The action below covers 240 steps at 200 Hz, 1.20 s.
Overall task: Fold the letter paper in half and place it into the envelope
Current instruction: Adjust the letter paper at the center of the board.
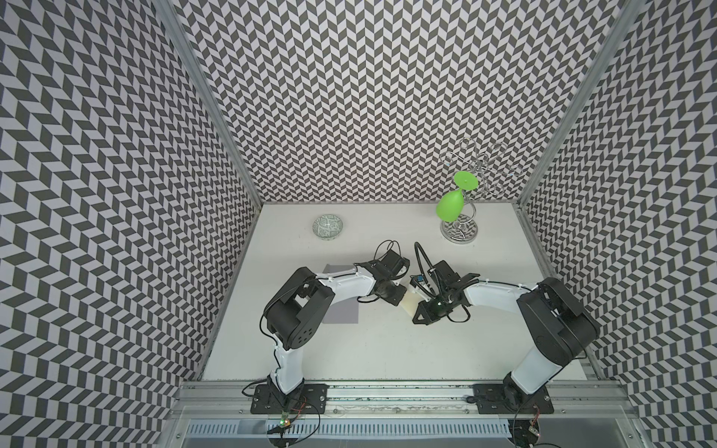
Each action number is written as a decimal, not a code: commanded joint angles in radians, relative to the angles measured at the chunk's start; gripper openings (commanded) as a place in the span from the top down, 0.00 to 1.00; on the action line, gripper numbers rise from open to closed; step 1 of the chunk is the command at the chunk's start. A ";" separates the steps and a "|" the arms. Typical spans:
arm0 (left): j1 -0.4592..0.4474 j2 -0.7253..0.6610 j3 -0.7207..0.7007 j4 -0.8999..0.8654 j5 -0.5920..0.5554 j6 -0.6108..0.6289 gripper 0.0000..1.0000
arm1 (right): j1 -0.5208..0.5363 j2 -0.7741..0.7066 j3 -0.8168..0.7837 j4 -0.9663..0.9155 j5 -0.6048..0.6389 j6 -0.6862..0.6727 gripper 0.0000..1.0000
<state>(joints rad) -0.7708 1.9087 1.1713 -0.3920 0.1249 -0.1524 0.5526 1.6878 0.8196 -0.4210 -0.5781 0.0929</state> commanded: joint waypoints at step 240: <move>0.023 -0.119 0.068 -0.210 0.120 -0.044 0.55 | -0.183 -0.063 0.032 -0.009 0.037 0.074 0.70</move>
<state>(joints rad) -0.8268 1.8465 1.3075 -0.5999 0.2543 -0.1818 0.4137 1.6249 0.8665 -0.4397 -0.4419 0.1097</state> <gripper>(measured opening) 0.431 0.200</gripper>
